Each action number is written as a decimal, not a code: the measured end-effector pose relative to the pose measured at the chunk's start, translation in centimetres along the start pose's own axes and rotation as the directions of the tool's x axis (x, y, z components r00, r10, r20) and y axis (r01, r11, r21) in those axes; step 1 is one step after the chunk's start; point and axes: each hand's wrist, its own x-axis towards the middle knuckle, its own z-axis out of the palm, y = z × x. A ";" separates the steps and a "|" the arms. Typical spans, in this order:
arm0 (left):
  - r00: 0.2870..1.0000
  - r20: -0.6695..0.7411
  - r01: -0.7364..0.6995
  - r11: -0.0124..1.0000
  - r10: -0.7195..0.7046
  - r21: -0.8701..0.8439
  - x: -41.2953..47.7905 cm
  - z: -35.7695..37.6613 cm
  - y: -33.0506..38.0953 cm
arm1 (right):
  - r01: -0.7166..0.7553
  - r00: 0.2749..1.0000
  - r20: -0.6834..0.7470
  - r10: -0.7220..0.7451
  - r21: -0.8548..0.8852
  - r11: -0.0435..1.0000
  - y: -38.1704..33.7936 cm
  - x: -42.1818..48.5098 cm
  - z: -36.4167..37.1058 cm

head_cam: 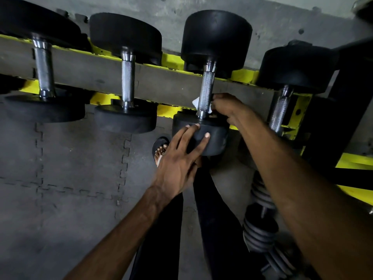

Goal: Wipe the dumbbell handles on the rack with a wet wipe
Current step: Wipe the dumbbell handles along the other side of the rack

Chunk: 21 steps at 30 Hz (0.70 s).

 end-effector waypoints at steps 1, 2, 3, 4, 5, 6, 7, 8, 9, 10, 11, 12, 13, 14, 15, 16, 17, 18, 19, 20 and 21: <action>1.000 0.003 0.004 1.000 -0.004 -0.002 0.0 0.0 0.0 | -0.034 0.998 0.063 0.031 0.036 0.999 -0.1 0.4 0.0; 1.000 0.007 0.008 1.000 -0.008 -0.003 0.0 0.0 0.1 | -0.039 0.994 0.103 0.034 0.044 0.998 -0.3 0.8 -0.1; 1.000 0.008 0.011 1.000 -0.011 -0.002 0.0 0.0 0.1 | -0.021 0.992 0.129 0.011 0.081 0.997 -0.5 1.1 -0.1; 1.000 0.007 0.012 1.000 -0.012 0.001 0.0 0.0 0.1 | -0.009 0.992 0.126 -0.012 0.163 0.987 -1.0 1.6 -0.1; 1.000 0.006 0.010 1.000 -0.010 0.004 0.0 0.0 0.1 | -0.012 0.994 0.110 -0.023 0.306 0.952 -1.5 1.9 -0.2; 1.000 0.003 0.006 1.000 -0.006 0.004 0.0 0.0 0.1 | -0.022 0.997 0.074 -0.013 0.451 0.892 -2.2 2.2 -0.4; 1.000 0.001 0.005 1.000 -0.005 0.003 0.0 0.0 0.0 | -0.021 1.000 0.030 0.005 0.570 0.822 -2.7 2.8 -0.5; 1.000 -0.001 0.005 1.000 -0.005 0.003 0.0 0.0 0.0 | -0.013 1.000 -0.012 0.027 0.639 0.769 -3.0 3.3 -0.7; 1.000 -0.003 0.006 1.000 -0.006 0.006 0.0 0.1 0.0 | -0.008 0.998 -0.044 0.049 0.667 0.745 -3.0 3.6 -0.8; 1.000 -0.003 0.006 1.000 -0.006 0.009 0.0 0.1 0.0 | -0.014 0.997 -0.046 0.059 0.657 0.754 -3.0 3.4 -0.7; 1.000 -0.002 0.007 1.000 -0.007 0.010 0.0 0.0 0.0 | -0.026 0.998 -0.030 0.057 0.619 0.785 -2.6 3.1 -0.5; 1.000 0.000 0.008 1.000 -0.008 0.009 0.0 0.0 0.0 | -0.043 0.999 0.001 0.051 0.555 0.831 -2.2 2.4 -0.4; 1.000 -0.001 0.008 1.000 -0.008 0.006 0.0 0.0 0.1 | -0.066 0.997 0.058 0.042 0.489 0.870 -1.7 2.0 -0.2; 1.000 -0.004 0.007 1.000 -0.007 0.002 0.0 0.0 0.0 | -0.083 0.994 0.095 0.046 0.428 0.900 -1.5 1.9 -0.1; 1.000 -0.008 0.005 1.000 -0.005 -0.003 0.0 0.0 0.0 | -0.074 0.994 0.104 0.035 0.400 0.914 -1.5 2.0 -0.3; 1.000 -0.012 0.003 1.000 -0.004 -0.006 0.0 0.0 0.0 | -0.053 0.998 0.061 0.031 0.402 0.914 -1.9 2.2 -0.5; 1.000 -0.012 0.004 1.000 -0.004 -0.003 0.0 0.0 0.0 | -0.029 0.999 -0.006 0.035 0.445 0.895 -2.4 2.6 -0.7; 1.000 -0.013 0.003 1.000 -0.003 0.001 0.0 0.0 0.0 | 0.004 0.997 -0.072 0.036 0.486 0.874 -3.0 2.6 -1.0; 1.000 -0.015 0.000 1.000 0.000 0.002 0.1 0.0 0.0 | 0.036 0.993 -0.117 0.031 0.527 0.849 -3.6 2.6 -1.1; 1.000 -0.015 -0.004 1.000 0.004 0.001 0.1 0.0 -0.1 | 0.064 0.988 -0.153 0.026 0.551 0.832 -3.9 2.5 -0.9; 1.000 -0.013 -0.006 1.000 0.006 -0.003 0.0 0.0 -0.1 | 0.086 0.982 -0.186 0.027 0.571 0.816 -3.8 2.4 -0.7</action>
